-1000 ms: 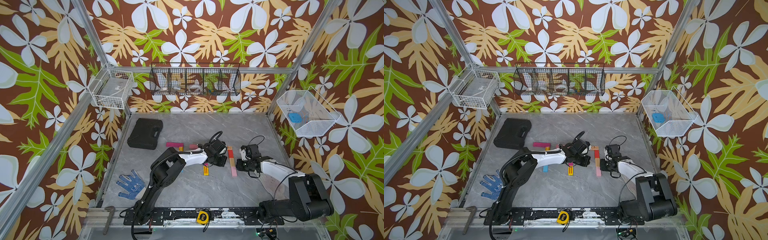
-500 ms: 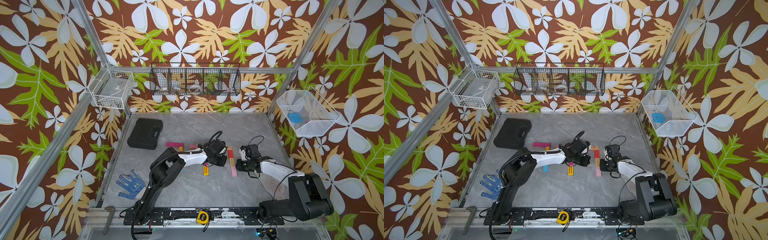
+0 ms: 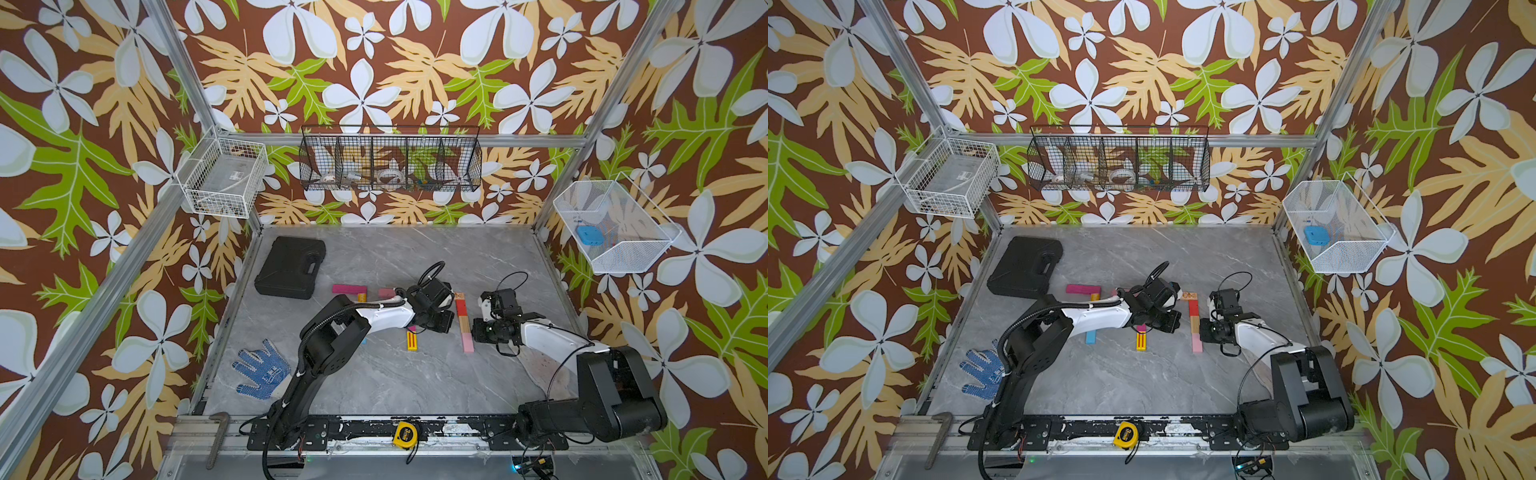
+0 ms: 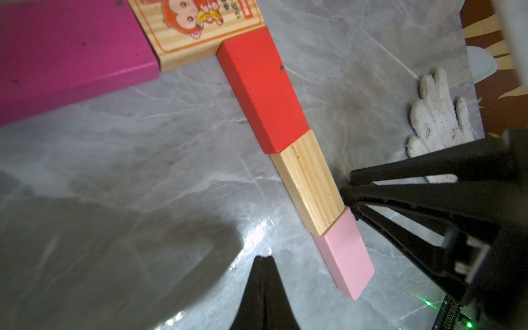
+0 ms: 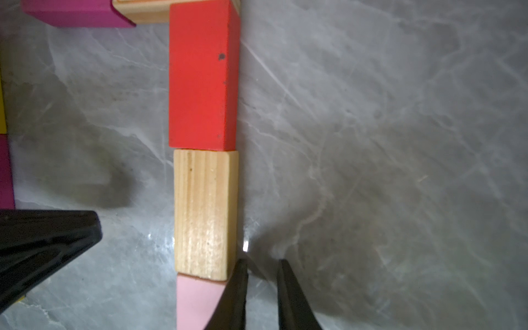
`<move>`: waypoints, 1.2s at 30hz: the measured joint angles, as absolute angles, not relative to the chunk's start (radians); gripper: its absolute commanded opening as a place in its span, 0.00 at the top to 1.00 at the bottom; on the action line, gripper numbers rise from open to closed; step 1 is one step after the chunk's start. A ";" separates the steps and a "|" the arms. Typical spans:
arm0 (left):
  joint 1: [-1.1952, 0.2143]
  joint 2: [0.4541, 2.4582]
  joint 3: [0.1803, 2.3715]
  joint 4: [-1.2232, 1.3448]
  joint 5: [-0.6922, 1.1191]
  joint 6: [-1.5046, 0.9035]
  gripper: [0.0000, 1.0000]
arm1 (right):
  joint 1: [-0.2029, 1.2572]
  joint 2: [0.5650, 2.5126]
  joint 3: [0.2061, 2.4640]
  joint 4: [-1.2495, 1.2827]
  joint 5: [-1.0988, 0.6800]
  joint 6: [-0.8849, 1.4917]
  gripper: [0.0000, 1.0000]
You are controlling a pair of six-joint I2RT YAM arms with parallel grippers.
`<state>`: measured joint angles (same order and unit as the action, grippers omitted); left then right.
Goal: Assemble the number 7 with building blocks
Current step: Adjust the building block at the center of the board.
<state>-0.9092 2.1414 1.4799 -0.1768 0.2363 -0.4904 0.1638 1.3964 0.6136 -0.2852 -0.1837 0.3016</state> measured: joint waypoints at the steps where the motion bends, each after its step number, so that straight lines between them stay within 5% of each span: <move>1: -0.909 2.141 1.480 -0.177 0.236 -0.490 0.95 | 0.164 1.396 0.614 -0.285 -0.184 0.302 0.79; 30: -0.910 2.119 1.477 -0.178 0.230 -0.487 0.95 | 0.164 1.373 0.624 -0.302 -0.150 0.299 0.77; 36: -0.910 2.023 1.447 -0.163 0.187 -0.453 0.96 | 0.164 1.279 0.700 -0.329 -0.062 0.282 0.54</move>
<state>-0.9104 2.0232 1.4471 -0.1627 0.1871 -0.4534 0.1638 1.2785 0.6998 -0.3294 -0.0620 0.2817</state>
